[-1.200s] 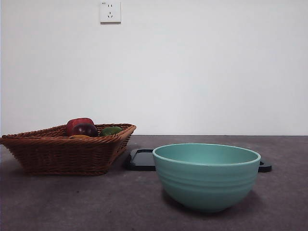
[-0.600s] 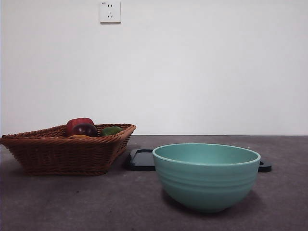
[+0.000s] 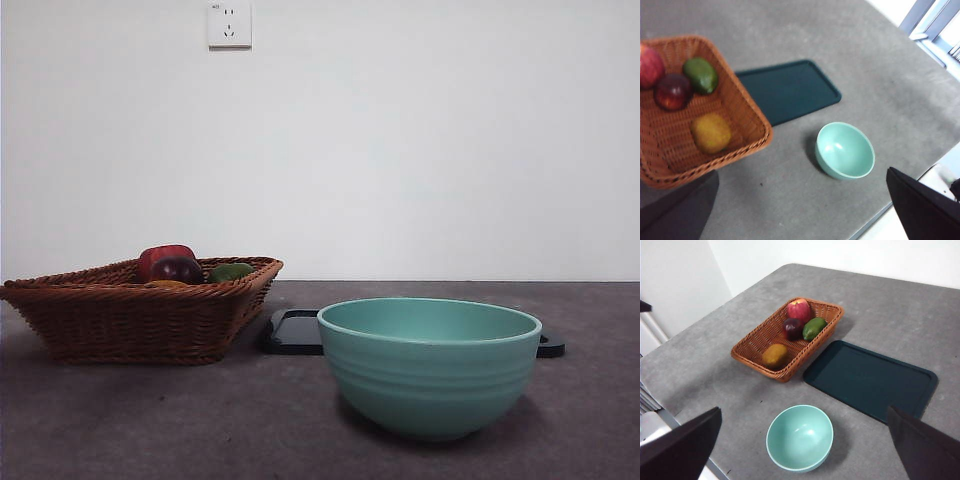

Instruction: Pick up the wifruite, put it on the bowl, pick up the plate, put it on desk

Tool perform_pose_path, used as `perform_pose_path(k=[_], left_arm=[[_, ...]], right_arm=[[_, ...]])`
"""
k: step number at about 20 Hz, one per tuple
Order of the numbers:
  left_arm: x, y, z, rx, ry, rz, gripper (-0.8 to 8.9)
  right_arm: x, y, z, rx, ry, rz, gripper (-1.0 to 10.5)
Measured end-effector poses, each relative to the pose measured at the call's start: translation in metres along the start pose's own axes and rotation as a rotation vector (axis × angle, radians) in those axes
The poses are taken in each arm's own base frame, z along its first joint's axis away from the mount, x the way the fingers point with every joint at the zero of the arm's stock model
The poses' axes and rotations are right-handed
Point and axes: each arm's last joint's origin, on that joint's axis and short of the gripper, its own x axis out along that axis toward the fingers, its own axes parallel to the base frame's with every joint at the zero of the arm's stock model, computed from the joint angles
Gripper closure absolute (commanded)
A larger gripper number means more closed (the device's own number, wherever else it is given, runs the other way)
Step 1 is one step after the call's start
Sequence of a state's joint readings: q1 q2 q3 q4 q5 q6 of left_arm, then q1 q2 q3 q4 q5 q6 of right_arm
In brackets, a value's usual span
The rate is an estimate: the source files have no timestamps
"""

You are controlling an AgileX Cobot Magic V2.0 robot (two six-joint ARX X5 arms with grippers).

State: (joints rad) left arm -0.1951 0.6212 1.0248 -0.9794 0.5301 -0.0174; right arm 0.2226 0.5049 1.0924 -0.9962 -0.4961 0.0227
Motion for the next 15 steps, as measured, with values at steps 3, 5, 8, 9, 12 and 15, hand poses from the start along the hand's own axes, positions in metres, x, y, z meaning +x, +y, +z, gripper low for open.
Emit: perform_pose_path(k=[3,5,8,9,12,15], left_arm=[[0.014,0.008,0.005,-0.042,0.055,0.002,2.23],[0.029,0.017,0.009,-0.093,0.113,0.004,2.23],[0.06,0.035,0.015,-0.193,0.227,0.021,2.23],[0.072,0.04,0.016,-0.224,0.263,0.021,2.23],[0.103,0.054,0.017,-0.27,0.352,0.054,2.24],[0.134,0.066,0.014,-0.274,0.429,0.146,2.24]], right_arm=[[0.0,0.0,0.0,-0.001,-0.002,0.0,3.6],[0.0,0.0,0.0,-0.001,-0.003,0.0,3.6],[0.0,0.0,0.0,-0.002,-0.003,0.0,3.6],[0.0,0.0,0.0,-0.002,-0.003,0.0,3.6],[0.0,0.0,0.0,-0.002,-0.004,0.0,3.6],[0.0,0.0,0.0,-0.003,-0.005,0.0,3.6]])
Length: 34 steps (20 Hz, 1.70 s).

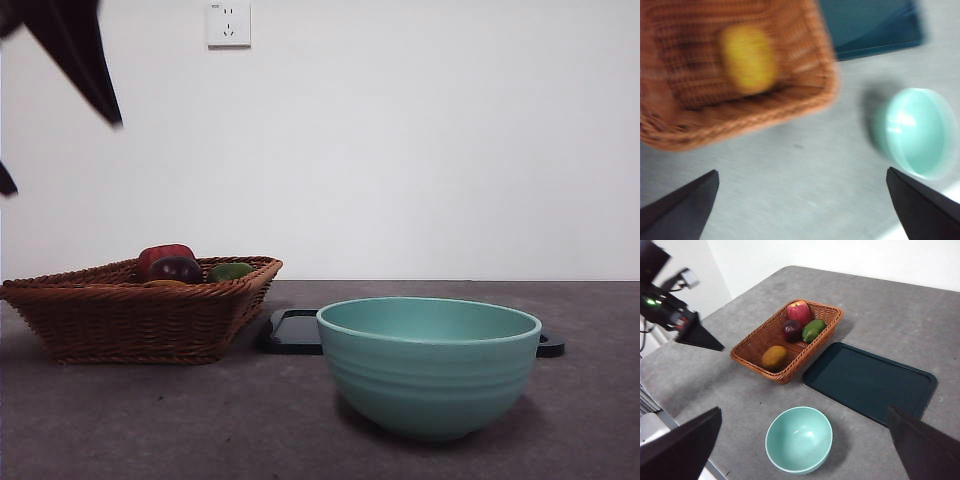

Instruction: Pick up the wifruite, put it on the bowl, pick up the plate, put it on desk

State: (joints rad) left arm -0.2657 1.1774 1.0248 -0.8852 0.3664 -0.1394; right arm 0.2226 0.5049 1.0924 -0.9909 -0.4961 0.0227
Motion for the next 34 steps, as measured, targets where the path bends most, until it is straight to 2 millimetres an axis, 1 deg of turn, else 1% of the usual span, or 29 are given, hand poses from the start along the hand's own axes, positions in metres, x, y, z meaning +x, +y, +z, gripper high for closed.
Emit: perform_pose_path(k=[3,7,11,13,16,21,22,23,26,28,29,32,34], left_arm=[[0.026,0.002,0.009,0.003,0.073,0.101,2.24],[0.048,-0.006,0.038,0.037,0.106,0.199,2.24],[0.069,-0.019,0.072,0.079,0.126,0.277,2.24],[0.084,-0.022,0.084,0.093,0.137,0.314,2.24],[0.113,-0.018,0.091,0.074,0.186,0.357,2.24],[0.152,-0.006,0.09,0.059,0.246,0.372,2.27],[0.156,-0.005,0.089,0.054,0.254,0.375,2.68],[0.157,-0.004,0.089,0.053,0.255,0.375,3.4],[0.163,-0.002,0.088,0.05,0.267,0.378,3.62],[0.166,-0.001,0.087,0.048,0.278,0.38,5.32],[0.166,-0.001,0.087,0.045,0.28,0.381,5.73],[0.164,-0.002,0.088,0.042,0.287,0.383,5.69],[0.154,-0.007,0.094,0.039,0.311,0.389,5.68]], right_arm=[[0.0,0.0,0.0,0.0,0.0,0.0,3.6],[0.0,0.0,0.0,0.0,0.0,0.0,3.6],[0.0,0.0,0.0,0.0,0.0,0.0,3.6],[0.0,0.0,0.0,0.0,0.0,0.0,3.6],[0.0,0.0,-0.002,0.008,0.015,0.0,3.6],[0.0,0.0,-0.002,0.011,0.02,-0.001,3.6],[0.0,0.0,-0.002,0.011,0.02,-0.001,3.6],[0.0,0.0,-0.002,0.011,0.02,-0.001,3.6],[0.0,0.0,-0.002,0.011,0.02,-0.001,3.6],[0.0,0.0,-0.002,0.012,0.021,-0.001,3.6],[0.0,0.0,-0.002,0.012,0.021,-0.001,3.6],[0.0,0.0,-0.002,0.012,0.021,-0.001,3.6],[0.0,0.0,-0.002,0.013,0.023,-0.001,3.6]])
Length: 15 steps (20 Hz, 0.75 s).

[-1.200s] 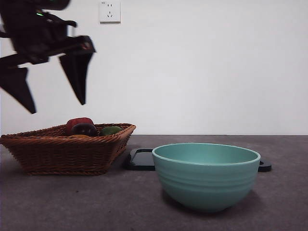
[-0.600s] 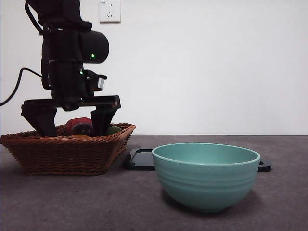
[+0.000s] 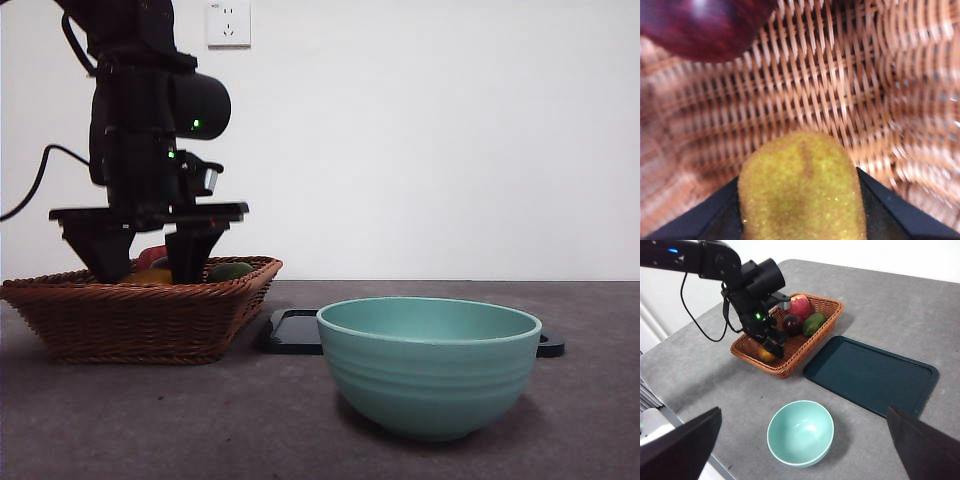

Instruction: Pick up the wifruite, put it on the bowl, pick up the plate, put it on desk

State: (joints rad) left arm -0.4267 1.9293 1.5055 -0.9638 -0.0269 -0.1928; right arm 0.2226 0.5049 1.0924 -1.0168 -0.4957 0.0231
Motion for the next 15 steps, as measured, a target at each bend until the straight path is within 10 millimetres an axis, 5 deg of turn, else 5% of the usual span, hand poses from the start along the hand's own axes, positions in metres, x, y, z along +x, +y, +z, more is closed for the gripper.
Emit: perform_pose_path(k=[4,6,9,12,15], left_arm=[[-0.043,-0.003,0.005,-0.011,0.071,0.013,5.68],[-0.055,-0.011,-0.004,0.007,0.104,0.017,5.69],[-0.099,-0.026,-0.029,0.059,0.05,-0.006,5.69],[-0.136,-0.061,-0.06,0.154,-0.038,-0.059,5.69],[-0.146,-0.105,-0.087,0.243,-0.052,-0.105,5.68]], right_arm=[[0.0,0.0,0.0,0.002,0.003,0.0,3.6],[0.0,0.0,-0.001,0.005,0.009,0.0,3.6],[0.0,0.0,-0.002,0.009,0.016,0.0,3.6],[0.0,0.0,-0.002,0.009,0.016,0.0,3.6],[0.0,0.0,-0.002,0.009,0.016,0.0,3.6]])
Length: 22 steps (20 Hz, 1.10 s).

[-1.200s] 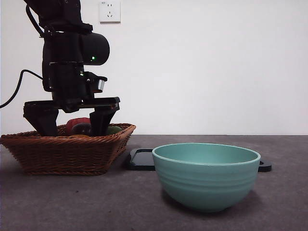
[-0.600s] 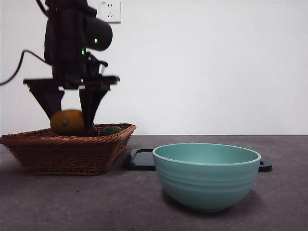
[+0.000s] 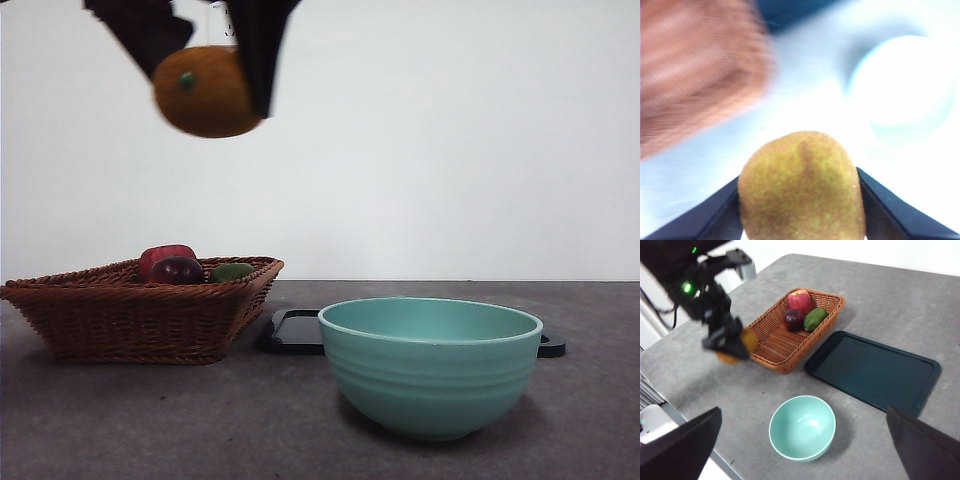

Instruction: Pick up the wifruite, put it on the bowl, pick up the plate, put it on desk

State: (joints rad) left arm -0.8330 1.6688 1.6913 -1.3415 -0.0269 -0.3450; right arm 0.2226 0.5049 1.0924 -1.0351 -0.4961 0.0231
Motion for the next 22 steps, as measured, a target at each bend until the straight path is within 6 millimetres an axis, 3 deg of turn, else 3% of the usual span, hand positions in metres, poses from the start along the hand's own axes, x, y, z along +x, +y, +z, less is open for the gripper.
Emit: perform_pose_path(k=[5,11,17,22], left_arm=[[0.01,-0.062,-0.009,0.096,-0.067,-0.085,5.69],[0.05,-0.1,-0.002,0.118,-0.056,-0.106,5.69],[0.11,-0.118,0.01,0.116,-0.014,-0.061,5.69],[0.133,-0.114,0.016,0.105,-0.004,0.03,5.69]], right_arm=[[0.0,0.0,0.0,0.0,0.0,0.0,3.6],[0.0,0.0,0.0,0.0,0.0,0.0,3.6],[0.0,0.0,0.0,0.0,0.0,0.0,3.6],[0.0,0.0,0.0,0.008,0.0,0.0,3.6]])
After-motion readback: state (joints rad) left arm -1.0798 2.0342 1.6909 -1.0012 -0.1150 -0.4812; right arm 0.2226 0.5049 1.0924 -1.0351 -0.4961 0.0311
